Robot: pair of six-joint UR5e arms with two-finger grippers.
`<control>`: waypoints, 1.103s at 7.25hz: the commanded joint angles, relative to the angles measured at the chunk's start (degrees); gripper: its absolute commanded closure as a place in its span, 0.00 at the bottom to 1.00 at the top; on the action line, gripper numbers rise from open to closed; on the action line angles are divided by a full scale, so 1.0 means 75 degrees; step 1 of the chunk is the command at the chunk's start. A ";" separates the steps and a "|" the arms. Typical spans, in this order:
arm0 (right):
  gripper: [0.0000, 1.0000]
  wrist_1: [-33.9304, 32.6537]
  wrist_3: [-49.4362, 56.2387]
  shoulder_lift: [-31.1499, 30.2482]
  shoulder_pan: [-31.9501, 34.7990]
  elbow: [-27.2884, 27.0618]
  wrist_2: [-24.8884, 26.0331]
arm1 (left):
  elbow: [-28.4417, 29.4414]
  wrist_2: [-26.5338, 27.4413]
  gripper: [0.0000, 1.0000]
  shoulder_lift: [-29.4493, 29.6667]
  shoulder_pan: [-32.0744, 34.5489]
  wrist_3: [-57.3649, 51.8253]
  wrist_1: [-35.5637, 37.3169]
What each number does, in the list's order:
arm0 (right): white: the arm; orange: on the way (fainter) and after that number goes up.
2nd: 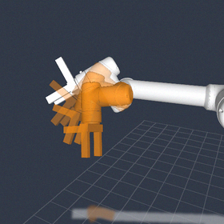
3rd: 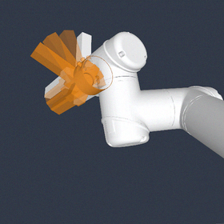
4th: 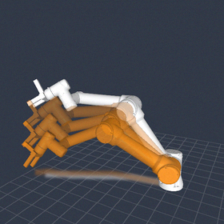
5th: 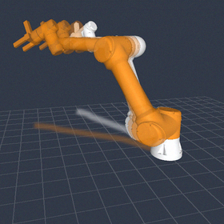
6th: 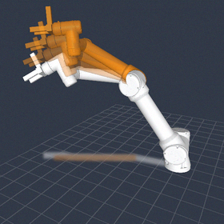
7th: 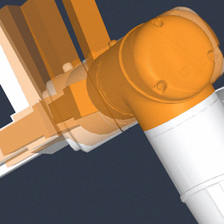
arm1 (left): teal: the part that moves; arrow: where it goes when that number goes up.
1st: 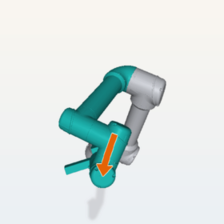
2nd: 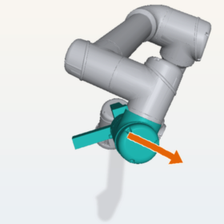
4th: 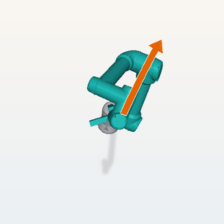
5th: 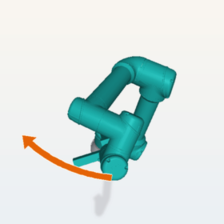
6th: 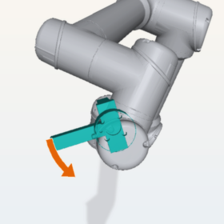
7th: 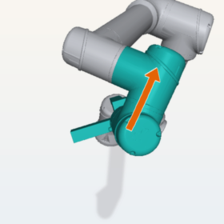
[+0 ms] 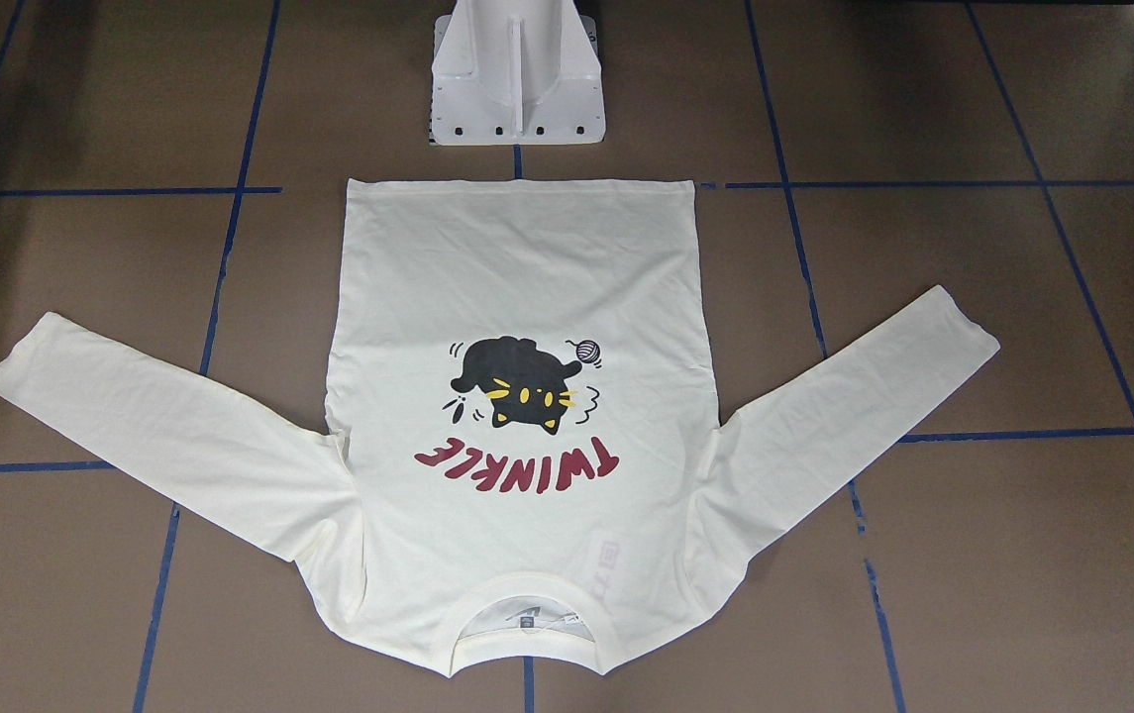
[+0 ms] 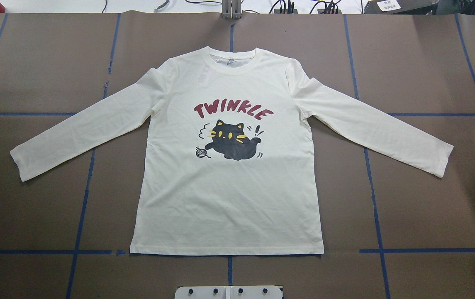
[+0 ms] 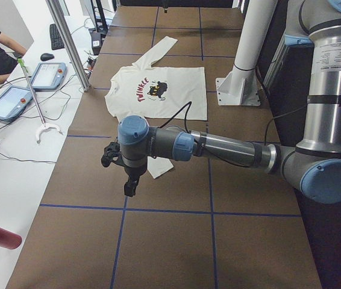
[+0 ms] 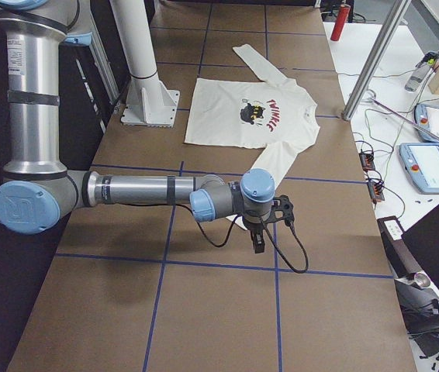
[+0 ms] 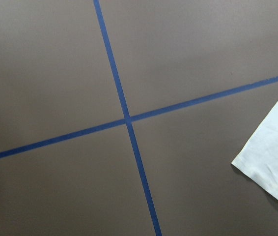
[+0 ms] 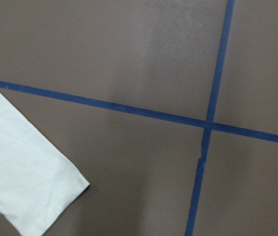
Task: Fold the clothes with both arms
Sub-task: 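Move the right gripper toward the sleeve cuff nearest it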
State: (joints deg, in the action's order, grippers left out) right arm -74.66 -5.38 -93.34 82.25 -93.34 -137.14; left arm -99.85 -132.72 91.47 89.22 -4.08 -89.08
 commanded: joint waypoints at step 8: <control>0.24 0.3017 -0.5329 -0.0131 -0.2939 0.0537 0.1304 | 0.0317 -0.1007 0.00 -0.0149 -0.0271 0.0802 -0.1658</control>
State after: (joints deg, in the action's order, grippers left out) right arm -52.32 -43.93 -95.28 60.50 -90.74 -128.73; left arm -97.53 -140.29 90.36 87.21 1.96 -101.49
